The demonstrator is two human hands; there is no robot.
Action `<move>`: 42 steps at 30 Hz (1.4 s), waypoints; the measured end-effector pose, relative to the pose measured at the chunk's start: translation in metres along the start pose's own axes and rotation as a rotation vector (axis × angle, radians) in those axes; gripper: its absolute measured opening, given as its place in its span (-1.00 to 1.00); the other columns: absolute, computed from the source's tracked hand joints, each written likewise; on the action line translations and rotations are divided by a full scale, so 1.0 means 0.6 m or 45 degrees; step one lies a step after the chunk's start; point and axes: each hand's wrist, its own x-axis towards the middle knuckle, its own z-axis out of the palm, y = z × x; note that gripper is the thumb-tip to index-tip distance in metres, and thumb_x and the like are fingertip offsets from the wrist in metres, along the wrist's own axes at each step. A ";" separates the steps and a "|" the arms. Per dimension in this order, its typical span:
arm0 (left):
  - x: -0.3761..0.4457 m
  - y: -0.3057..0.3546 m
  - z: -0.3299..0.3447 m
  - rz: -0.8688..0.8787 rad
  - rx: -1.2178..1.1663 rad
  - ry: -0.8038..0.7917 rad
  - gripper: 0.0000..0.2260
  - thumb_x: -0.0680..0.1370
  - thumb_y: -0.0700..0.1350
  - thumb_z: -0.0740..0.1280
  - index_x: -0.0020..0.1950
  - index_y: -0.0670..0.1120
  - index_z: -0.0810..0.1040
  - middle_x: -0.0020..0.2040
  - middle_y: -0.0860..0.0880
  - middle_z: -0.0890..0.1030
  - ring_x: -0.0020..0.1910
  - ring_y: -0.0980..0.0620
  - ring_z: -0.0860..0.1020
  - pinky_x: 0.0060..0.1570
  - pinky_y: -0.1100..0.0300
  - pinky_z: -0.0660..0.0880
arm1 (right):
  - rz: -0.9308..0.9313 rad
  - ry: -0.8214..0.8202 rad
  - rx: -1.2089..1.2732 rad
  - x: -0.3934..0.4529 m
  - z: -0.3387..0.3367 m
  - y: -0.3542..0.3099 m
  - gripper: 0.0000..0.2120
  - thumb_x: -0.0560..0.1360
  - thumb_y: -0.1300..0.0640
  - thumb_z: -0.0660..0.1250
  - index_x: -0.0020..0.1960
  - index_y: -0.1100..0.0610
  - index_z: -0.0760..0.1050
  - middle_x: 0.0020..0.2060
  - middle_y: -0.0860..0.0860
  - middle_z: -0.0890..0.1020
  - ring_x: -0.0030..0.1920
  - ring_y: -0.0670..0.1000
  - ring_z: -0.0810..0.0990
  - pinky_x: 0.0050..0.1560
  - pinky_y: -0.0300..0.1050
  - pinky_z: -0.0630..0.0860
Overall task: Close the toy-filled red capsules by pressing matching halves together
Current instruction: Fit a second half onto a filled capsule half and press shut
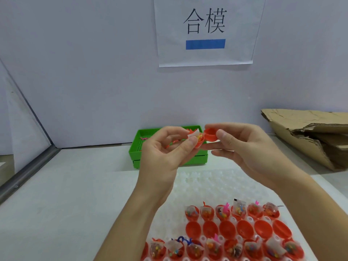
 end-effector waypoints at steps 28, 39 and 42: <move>-0.003 -0.008 0.002 0.155 0.459 0.000 -0.92 0.48 -0.17 0.48 -0.07 -0.11 0.62 -0.17 -0.06 0.73 -0.14 -0.02 0.72 -0.01 0.00 0.66 | -0.341 0.113 -0.523 -0.003 0.008 -0.006 -0.82 0.46 0.27 0.48 -0.01 0.02 0.68 -0.14 -0.06 0.75 -0.11 -0.01 0.72 -0.08 -0.19 0.63; -0.006 -0.007 0.010 0.242 0.580 0.131 -0.97 0.53 -0.16 0.45 -0.08 -0.06 0.69 -0.19 0.03 0.72 -0.14 0.05 0.71 -0.04 0.01 0.66 | -0.349 0.087 -0.449 -0.003 0.010 -0.002 -0.84 0.42 0.22 0.49 -0.01 0.08 0.67 -0.14 -0.04 0.75 -0.11 -0.03 0.73 -0.07 -0.29 0.59; -0.006 -0.005 0.009 0.174 0.525 0.134 -0.97 0.50 -0.18 0.47 -0.09 -0.07 0.67 -0.21 -0.02 0.72 -0.15 0.02 0.71 -0.03 -0.01 0.66 | -0.355 0.077 -0.441 -0.005 0.013 -0.003 -0.83 0.39 0.16 0.49 -0.02 0.05 0.67 -0.14 -0.05 0.75 -0.11 -0.03 0.73 -0.07 -0.29 0.59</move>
